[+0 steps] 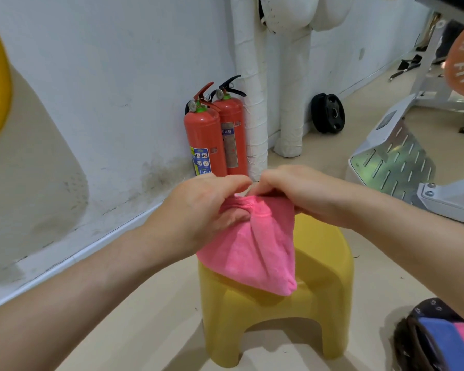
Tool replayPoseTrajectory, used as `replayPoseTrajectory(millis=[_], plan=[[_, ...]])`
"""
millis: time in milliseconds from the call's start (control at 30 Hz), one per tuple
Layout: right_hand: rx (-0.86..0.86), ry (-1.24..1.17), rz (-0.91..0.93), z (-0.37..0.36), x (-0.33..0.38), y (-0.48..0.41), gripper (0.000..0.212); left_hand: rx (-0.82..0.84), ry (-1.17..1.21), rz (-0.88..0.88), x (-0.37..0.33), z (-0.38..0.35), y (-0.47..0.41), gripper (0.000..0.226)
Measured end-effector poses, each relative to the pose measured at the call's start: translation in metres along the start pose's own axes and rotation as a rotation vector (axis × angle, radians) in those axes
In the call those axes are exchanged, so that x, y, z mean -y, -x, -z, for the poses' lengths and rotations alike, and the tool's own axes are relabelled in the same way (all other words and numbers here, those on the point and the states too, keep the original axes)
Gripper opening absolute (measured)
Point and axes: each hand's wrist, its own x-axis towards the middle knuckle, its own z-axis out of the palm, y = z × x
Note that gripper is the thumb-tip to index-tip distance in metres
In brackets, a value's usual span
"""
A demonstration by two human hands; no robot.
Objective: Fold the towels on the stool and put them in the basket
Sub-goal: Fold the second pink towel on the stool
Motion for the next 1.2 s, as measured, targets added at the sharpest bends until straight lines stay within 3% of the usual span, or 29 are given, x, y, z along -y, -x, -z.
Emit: replayPoseTrajectory(millis=[133,233,333,433,567,667,767,933,1000,1067,1200], plan=[[0.146,0.291,0.1,0.0,0.004,0.005,0.022,0.054,-0.058,-0.006,0.0,0.003,-0.004,0.047],[0.117,0.447,0.164,-0.001,0.001,0.003,0.018,0.126,0.018,0.117,0.002,0.005,-0.005,0.057],[0.187,0.421,0.15,0.004,0.006,0.008,0.028,0.293,0.278,0.299,0.011,0.009,-0.006,0.05],[0.177,0.405,0.124,0.013,0.009,0.01,0.028,0.465,0.744,0.414,0.021,0.013,0.0,0.032],[0.186,0.536,0.081,0.017,0.017,0.012,0.017,0.288,1.073,0.518,0.025,0.013,0.004,0.025],[0.101,0.636,0.143,0.001,0.02,0.01,0.03,0.127,1.132,0.54,0.019,0.012,-0.002,0.037],[-0.04,0.57,0.278,-0.011,0.015,0.004,0.025,0.01,1.154,0.552,0.022,0.013,-0.005,0.055],[-0.09,0.167,0.351,-0.007,0.011,-0.001,0.022,0.336,1.355,0.595,0.043,0.006,0.016,0.071],[-0.082,0.042,0.329,-0.008,0.003,-0.006,0.027,0.347,1.464,0.674,0.046,-0.002,0.025,0.069],[-0.091,0.059,0.266,-0.006,-0.011,-0.013,0.029,0.301,1.482,0.761,0.047,-0.011,0.03,0.064],[-0.14,0.344,0.032,0.0,-0.05,-0.024,0.016,0.275,1.229,0.936,0.033,-0.033,0.038,0.047]])
